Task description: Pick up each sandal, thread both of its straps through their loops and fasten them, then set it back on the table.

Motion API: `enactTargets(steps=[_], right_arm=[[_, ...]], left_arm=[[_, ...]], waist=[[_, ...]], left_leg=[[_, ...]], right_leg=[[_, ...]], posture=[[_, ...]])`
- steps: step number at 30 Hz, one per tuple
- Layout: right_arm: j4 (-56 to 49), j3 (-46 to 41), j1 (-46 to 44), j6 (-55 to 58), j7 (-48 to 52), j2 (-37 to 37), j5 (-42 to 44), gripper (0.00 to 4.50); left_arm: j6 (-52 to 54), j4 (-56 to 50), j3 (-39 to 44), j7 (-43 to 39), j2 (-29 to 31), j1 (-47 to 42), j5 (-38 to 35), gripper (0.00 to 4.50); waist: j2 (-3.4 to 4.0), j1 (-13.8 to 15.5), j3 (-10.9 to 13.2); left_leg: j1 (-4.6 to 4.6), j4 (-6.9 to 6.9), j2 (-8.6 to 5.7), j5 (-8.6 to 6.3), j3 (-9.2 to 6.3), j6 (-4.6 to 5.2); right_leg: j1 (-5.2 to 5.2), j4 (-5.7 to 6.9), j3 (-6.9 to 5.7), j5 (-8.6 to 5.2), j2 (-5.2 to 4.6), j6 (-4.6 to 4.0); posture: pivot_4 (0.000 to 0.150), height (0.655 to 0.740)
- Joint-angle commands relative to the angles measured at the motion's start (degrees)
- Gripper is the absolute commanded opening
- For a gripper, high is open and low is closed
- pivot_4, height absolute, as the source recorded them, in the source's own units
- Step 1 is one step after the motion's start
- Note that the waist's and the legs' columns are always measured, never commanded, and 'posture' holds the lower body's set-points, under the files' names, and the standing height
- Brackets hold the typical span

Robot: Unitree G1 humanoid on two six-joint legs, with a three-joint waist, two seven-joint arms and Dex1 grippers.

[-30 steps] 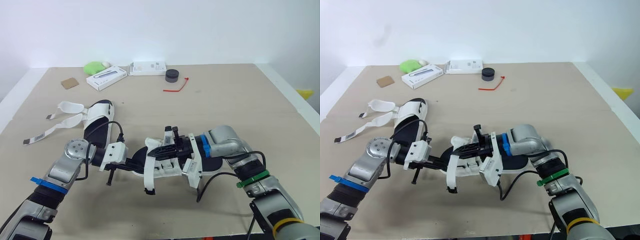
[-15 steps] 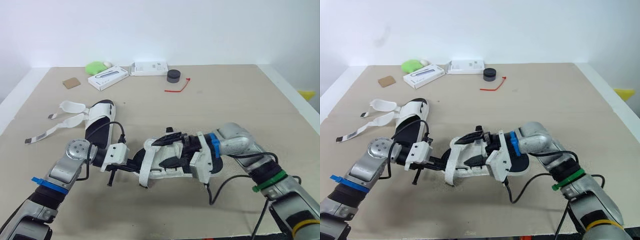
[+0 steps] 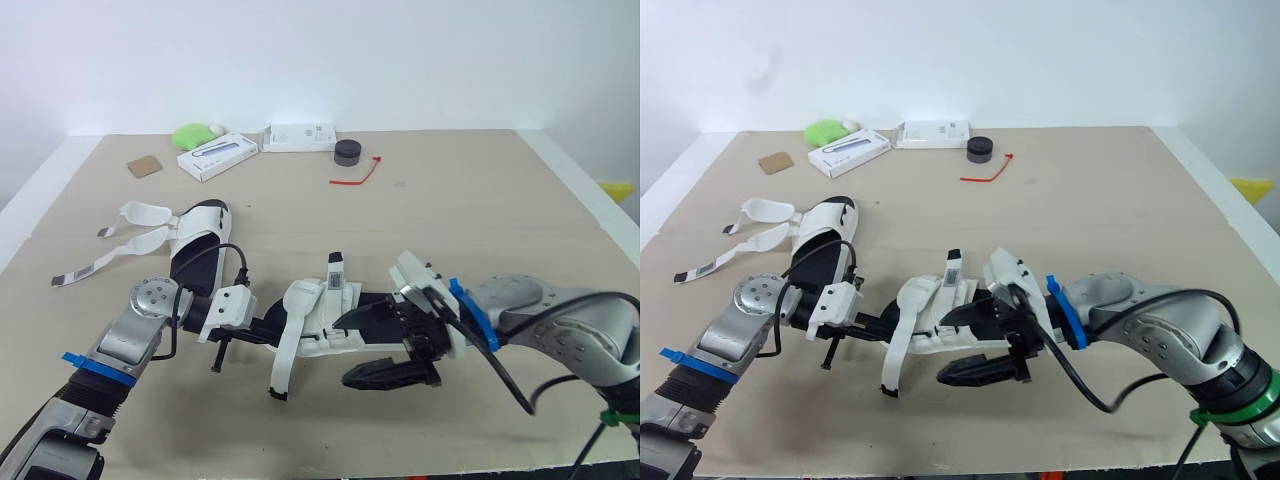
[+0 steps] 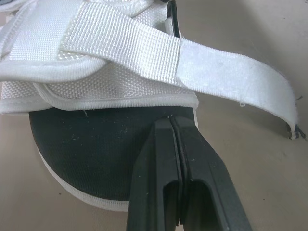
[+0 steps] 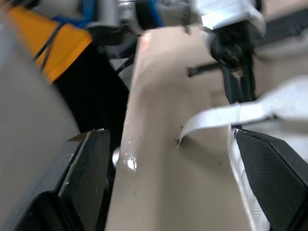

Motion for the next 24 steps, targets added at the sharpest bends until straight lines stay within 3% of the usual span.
enactTargets(steps=[1, 6, 14, 24], right_arm=[[1.26, -2.2, -2.99, 10.71, -7.67, 3.29, 8.4, 4.45], [6.86, -2.56, -5.71, 19.11, -21.87, 11.36, 18.14, 4.45], [11.92, -1.23, -9.82, 26.2, -33.21, 13.93, 30.49, 4.45], [15.63, -0.69, -11.61, 25.8, -43.5, 16.27, 35.13, 4.45]], left_arm=[[0.38, 1.33, -1.84, -1.1, 0.42, 0.77, 1.72, 0.0], [1.22, 1.04, -1.61, -0.96, 0.04, -0.01, 1.26, 0.0], [2.34, 0.35, -1.35, -0.81, -0.6, -0.6, 0.37, 0.0], [5.29, -1.49, -0.33, 0.71, -3.43, -2.27, -1.09, 0.0]], waist=[[-0.01, 0.07, -0.01], [-0.02, 0.05, -0.01], [-0.02, 0.05, -0.01], [-0.02, 0.07, -0.01]], left_leg=[[-0.01, 0.0, -0.01, 0.0, -0.02, 0.0], [-0.11, 0.0, -0.05, -0.01, 0.0, 0.01], [-0.21, 0.0, -0.1, -0.01, -0.02, 0.01], [-0.37, 0.01, -0.16, -0.01, -0.05, 0.01]], right_leg=[[0.0, -0.01, -0.02, 0.03, -0.02, -0.05], [-0.06, -0.06, -0.02, 0.15, -0.1, -0.21], [-0.1, -0.1, -0.04, 0.18, -0.19, -0.17], [-0.15, -0.17, -0.07, 0.2, -0.24, -0.07]], posture=[[0.15, 0.74], [0.15, 0.74], [0.15, 0.74], [0.15, 0.74]])
